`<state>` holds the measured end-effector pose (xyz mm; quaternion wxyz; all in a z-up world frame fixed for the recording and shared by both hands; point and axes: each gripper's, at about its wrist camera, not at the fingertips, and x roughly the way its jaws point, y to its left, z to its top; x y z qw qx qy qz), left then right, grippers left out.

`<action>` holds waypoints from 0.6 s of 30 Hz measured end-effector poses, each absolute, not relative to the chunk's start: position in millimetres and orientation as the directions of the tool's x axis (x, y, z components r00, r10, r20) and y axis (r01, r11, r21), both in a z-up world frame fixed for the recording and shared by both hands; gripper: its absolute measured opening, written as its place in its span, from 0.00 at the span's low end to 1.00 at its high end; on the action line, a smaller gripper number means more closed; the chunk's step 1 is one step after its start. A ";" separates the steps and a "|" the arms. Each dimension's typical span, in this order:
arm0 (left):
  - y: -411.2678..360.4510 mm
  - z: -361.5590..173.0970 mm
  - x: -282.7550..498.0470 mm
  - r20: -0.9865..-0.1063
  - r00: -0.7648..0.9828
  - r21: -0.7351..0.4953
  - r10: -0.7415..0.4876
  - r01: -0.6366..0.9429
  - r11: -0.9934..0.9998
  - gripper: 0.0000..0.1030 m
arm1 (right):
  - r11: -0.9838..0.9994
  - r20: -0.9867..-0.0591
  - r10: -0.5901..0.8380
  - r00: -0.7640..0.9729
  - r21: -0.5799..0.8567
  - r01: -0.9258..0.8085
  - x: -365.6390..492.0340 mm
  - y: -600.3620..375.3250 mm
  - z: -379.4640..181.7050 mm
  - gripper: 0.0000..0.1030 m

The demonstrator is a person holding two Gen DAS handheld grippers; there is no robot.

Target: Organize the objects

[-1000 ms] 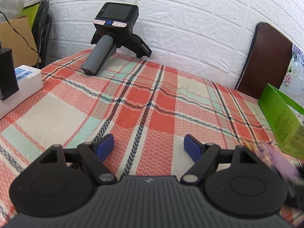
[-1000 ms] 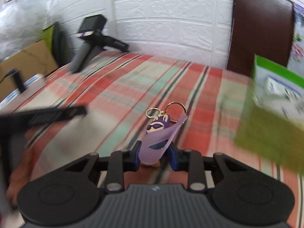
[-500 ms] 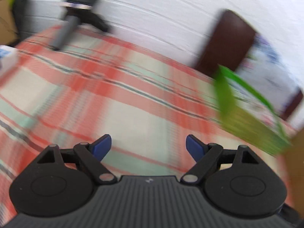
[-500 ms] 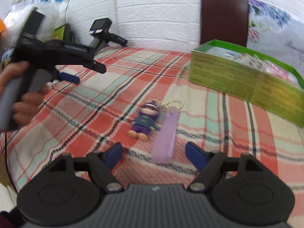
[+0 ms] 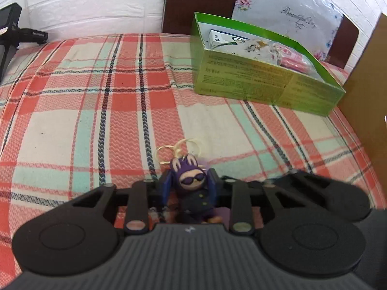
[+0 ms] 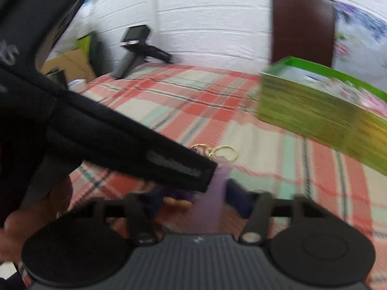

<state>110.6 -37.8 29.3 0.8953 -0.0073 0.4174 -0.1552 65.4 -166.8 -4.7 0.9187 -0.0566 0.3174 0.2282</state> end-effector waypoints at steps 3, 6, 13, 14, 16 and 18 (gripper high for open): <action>-37.5 41.2 111.8 -0.727 0.619 -0.157 -0.296 0.269 0.950 0.30 | 0.892 -0.565 0.395 0.724 0.047 -0.450 62.1 -170.0 -1.1 0.38; -48.6 64.8 112.2 -0.684 0.638 -0.186 -0.354 0.317 0.930 0.30 | 0.907 -0.501 0.379 0.778 0.036 -0.419 59.6 -181.2 8.9 0.37; -103.3 132.4 146.5 -0.551 0.710 -0.135 -0.439 0.443 0.886 0.30 | 0.958 -0.298 0.268 0.916 -0.019 -0.286 85.6 -227.7 57.1 0.36; -112.2 140.4 154.4 -0.535 0.711 -0.139 -0.456 0.458 0.878 0.30 | 0.964 -0.274 0.246 0.930 -0.030 -0.264 92.2 -235.2 62.7 0.36; -131.9 150.0 169.6 -0.508 0.710 -0.141 -0.487 0.490 0.860 0.30 | 0.976 -0.238 0.200 0.950 -0.036 -0.214 105.5 -252.2 70.8 0.36; -153.9 152.1 181.5 -0.489 0.705 -0.128 -0.514 0.525 0.841 0.30 | 0.986 -0.223 0.153 0.963 -0.035 -0.165 118.2 -269.6 73.3 0.36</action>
